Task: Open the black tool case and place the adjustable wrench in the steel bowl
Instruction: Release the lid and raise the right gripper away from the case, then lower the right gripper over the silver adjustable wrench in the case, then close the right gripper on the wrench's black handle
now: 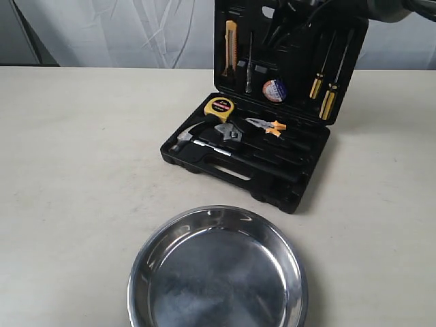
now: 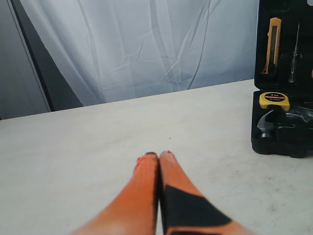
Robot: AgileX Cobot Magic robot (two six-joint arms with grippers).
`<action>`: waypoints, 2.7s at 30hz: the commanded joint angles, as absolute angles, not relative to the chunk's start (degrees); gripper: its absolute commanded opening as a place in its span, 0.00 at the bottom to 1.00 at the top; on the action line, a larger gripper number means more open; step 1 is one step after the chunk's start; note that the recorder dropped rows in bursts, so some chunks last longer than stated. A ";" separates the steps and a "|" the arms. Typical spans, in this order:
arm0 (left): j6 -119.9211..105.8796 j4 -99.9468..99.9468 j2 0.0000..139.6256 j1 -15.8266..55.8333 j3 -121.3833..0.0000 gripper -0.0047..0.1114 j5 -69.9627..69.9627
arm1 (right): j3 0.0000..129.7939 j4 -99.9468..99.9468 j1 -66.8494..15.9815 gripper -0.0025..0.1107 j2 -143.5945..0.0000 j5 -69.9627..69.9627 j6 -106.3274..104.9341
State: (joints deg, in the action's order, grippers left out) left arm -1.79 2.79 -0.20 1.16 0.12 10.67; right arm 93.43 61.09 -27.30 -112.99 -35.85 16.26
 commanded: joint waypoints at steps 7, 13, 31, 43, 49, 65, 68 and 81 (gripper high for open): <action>-1.72 2.71 0.00 1.22 0.00 0.04 10.32 | 92.96 61.12 -26.74 0.01 -112.89 -37.72 28.71; -1.72 2.71 0.00 1.22 0.00 0.04 10.32 | 92.96 47.92 -26.84 0.01 -112.86 -35.19 27.89; -1.72 2.71 0.00 1.22 0.00 0.04 10.32 | 92.96 -22.72 -26.78 0.01 -118.57 -57.26 -43.19; -1.72 2.71 0.00 1.22 0.00 0.04 10.32 | 92.96 19.72 -24.49 0.01 -118.53 -63.24 4.72; -1.72 2.71 0.00 1.22 0.00 0.04 10.32 | 92.96 22.20 -23.44 0.01 -118.53 -37.42 9.06; -1.72 2.71 0.00 1.22 0.00 0.04 10.32 | 95.86 -13.55 -23.42 0.07 -128.70 -46.37 -36.81; -1.72 2.71 0.00 1.22 0.00 0.04 10.32 | 95.86 -13.41 -23.42 0.26 -129.50 -44.34 -36.81; -1.72 2.71 0.00 1.22 0.00 0.04 10.32 | 95.05 -7.61 -23.42 0.30 -130.32 -42.77 -36.37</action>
State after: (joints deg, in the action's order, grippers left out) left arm -1.79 2.79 -0.20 1.16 0.12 10.67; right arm 95.37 -9.24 -23.64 -129.71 -42.48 -36.42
